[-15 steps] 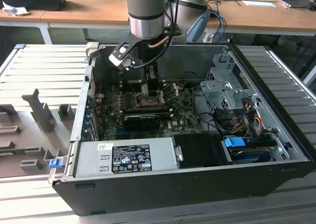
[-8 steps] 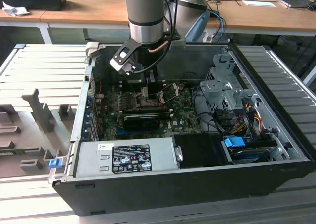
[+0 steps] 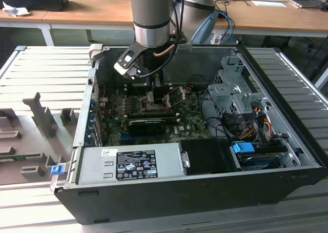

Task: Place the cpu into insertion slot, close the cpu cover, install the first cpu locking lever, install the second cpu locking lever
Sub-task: 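Place the cpu into insertion slot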

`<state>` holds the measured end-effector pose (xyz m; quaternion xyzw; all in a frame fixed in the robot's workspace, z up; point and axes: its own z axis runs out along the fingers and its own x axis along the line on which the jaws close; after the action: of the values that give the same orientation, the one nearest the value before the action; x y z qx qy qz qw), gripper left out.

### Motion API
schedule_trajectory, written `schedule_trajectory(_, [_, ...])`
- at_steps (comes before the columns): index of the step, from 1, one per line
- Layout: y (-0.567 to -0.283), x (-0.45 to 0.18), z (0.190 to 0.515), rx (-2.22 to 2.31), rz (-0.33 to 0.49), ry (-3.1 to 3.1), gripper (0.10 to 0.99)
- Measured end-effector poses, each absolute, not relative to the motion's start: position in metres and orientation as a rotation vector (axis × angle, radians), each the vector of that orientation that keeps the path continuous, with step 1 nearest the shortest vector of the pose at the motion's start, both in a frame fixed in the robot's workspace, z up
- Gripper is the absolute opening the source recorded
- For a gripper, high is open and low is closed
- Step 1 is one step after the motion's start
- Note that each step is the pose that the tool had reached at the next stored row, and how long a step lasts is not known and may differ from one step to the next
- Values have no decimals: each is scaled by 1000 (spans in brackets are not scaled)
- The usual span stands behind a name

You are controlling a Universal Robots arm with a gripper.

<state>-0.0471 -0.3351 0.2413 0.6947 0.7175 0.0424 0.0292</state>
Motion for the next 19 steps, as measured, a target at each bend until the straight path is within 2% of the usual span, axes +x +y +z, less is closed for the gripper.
schedule_trajectory(19, [-326,-47,221,2188,128,2167,529])
